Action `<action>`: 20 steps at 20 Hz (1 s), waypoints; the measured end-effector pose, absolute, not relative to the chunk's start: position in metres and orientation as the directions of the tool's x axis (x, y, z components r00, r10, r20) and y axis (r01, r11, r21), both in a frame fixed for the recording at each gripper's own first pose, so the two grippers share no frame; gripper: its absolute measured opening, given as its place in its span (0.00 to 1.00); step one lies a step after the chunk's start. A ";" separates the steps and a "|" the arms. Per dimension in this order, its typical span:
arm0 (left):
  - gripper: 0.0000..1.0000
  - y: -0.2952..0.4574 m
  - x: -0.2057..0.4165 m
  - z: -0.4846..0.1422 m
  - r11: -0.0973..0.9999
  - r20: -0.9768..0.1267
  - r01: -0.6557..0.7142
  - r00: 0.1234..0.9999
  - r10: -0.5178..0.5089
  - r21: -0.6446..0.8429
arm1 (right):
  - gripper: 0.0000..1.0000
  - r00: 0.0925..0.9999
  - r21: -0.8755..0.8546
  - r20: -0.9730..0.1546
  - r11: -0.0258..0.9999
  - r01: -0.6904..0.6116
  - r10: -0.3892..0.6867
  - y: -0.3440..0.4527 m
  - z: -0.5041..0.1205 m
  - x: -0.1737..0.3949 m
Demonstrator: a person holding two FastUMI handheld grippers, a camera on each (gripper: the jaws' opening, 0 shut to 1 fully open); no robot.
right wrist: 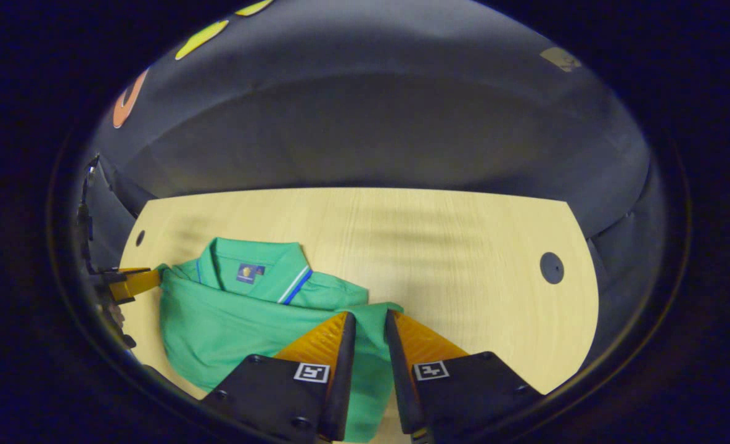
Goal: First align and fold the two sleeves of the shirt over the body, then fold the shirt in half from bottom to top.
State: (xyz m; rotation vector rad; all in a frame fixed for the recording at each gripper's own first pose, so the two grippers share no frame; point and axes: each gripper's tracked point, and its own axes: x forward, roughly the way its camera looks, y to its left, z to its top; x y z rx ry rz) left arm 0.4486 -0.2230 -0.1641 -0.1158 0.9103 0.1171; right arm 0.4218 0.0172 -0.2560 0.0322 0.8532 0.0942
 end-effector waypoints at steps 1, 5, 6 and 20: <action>0.44 -0.226 0.446 -0.150 0.987 -0.781 -0.149 0.623 0.047 -0.060 | 0.37 0.661 0.070 -0.744 0.995 -0.072 0.101 0.019 -0.245 0.415; 0.82 -0.221 0.429 -0.088 0.991 -0.717 -0.132 0.693 0.067 -0.035 | 0.77 0.718 0.056 -0.693 0.998 -0.042 0.069 0.013 -0.189 0.386; 0.86 -0.219 0.424 -0.069 0.991 -0.694 -0.133 0.716 0.075 -0.030 | 0.84 0.730 0.044 -0.681 0.998 -0.033 0.054 0.010 -0.175 0.376; 0.99 -0.214 0.243 0.166 0.991 -0.318 -0.136 0.939 0.134 0.015 | 1.00 0.958 -0.024 -0.281 0.998 0.051 -0.056 0.008 0.041 0.156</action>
